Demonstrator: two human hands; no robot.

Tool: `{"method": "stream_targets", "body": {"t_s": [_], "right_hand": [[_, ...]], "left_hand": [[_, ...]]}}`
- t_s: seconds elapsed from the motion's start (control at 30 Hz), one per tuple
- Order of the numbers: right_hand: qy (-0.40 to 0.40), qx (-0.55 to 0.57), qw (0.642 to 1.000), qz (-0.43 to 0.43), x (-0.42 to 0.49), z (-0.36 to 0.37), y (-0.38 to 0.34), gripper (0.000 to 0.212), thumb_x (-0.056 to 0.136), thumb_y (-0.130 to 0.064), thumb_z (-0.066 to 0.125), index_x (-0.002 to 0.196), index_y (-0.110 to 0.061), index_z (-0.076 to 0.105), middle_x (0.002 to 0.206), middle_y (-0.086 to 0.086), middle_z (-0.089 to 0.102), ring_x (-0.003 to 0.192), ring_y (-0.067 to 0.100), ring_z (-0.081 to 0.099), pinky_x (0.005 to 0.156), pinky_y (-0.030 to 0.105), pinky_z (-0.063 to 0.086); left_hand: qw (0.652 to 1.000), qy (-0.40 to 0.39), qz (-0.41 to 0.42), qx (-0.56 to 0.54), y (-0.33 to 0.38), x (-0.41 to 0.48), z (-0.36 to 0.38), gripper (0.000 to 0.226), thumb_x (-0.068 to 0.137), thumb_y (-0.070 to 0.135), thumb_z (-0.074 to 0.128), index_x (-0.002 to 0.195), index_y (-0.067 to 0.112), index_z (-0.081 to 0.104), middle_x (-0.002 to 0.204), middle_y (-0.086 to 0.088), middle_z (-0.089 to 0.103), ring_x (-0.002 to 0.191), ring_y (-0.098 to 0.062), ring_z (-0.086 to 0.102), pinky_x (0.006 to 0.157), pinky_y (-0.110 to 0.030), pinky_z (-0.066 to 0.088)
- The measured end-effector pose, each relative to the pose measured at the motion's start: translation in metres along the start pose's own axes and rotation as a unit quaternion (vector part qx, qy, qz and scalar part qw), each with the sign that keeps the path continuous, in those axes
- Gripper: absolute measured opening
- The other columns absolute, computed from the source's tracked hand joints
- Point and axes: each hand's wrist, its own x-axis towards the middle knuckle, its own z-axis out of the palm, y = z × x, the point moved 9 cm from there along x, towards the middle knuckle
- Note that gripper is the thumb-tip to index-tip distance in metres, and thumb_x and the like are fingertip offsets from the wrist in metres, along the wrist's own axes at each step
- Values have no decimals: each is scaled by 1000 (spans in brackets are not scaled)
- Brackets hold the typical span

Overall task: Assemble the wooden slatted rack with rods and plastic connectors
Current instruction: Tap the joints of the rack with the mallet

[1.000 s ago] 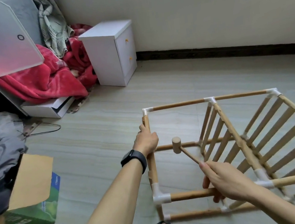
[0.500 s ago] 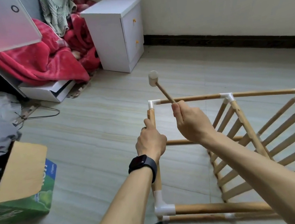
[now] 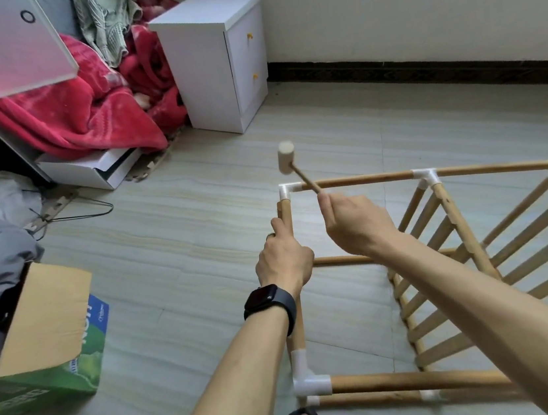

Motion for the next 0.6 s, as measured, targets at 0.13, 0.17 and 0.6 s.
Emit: {"method": "stream_targets", "body": {"t_s": [0.13,0.17,0.6], "right_hand": [[-27,-17,999,2,-4,-4,1,50,106,-52,16,84,-23,50,85,6,62,77,31,56,70,43,46],[-2,17,1000,4,-8,-12,3,49,106,-53,16,80,-25,47,83,6,63,76,31,57,70,44,47],[148,83,970,175,-205,-61,162,45,106,-44,25,80,-27,58,89,-4,54,82,10,50,77,38,41]], "left_hand": [[1000,-1,-3,-4,0,-1,-1,42,87,9,48,127,13,35,114,-13,60,97,-38,59,74,-41,44],[1000,-2,-6,-10,0,-1,-2,43,86,9,49,126,14,36,112,-12,60,94,-36,59,75,-41,46],[993,-97,-47,-43,-39,-62,-1,59,91,54,48,131,17,24,115,-10,62,99,-34,63,89,-45,53]]}}
